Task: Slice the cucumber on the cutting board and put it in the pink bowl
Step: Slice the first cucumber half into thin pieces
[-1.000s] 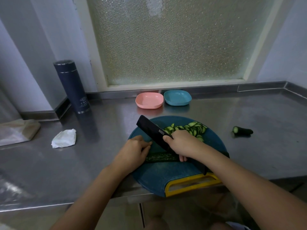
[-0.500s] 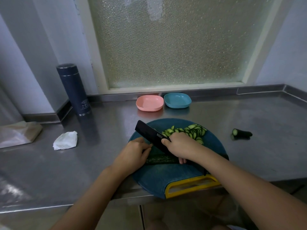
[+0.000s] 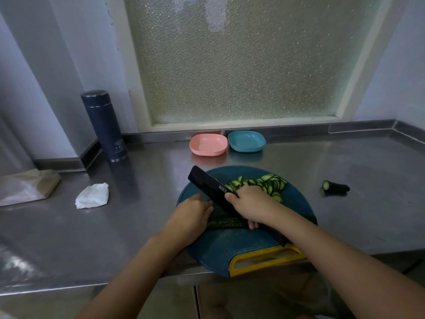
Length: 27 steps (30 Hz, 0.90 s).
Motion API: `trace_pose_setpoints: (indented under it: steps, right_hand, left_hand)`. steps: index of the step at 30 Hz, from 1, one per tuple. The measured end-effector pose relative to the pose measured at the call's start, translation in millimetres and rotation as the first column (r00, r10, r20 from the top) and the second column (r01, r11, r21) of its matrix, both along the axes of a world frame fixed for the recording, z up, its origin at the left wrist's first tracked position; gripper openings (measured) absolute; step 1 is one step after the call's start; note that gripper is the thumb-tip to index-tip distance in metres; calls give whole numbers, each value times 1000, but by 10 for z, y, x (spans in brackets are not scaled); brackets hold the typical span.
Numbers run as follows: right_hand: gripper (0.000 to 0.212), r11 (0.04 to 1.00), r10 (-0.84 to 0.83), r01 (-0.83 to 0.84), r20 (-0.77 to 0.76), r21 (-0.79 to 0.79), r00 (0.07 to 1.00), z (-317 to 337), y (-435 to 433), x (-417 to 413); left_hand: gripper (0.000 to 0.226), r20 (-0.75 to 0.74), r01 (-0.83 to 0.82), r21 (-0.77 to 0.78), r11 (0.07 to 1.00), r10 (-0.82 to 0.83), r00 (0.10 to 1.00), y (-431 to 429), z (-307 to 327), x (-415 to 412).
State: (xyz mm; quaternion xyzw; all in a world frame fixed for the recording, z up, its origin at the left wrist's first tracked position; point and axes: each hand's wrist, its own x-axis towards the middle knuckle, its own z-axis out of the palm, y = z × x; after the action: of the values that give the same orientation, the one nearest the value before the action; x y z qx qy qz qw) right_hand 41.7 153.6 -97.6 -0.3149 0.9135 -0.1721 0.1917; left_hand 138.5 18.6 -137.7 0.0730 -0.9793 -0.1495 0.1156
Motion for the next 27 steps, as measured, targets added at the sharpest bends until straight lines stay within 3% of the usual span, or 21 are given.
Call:
trace_pose_setpoints:
  steps: [11,27]
  right_hand:
    - [53,1000,4,-3,-6,30,1000,8,-3,17]
    - [50,1000,30,-30,-183,1,983,-35,-11,58]
  left_hand:
    - [34,31,23,-33,999,-22,999,-2,27,0]
    - [34,81,32,-54,998,-27,996,-5,100,-58]
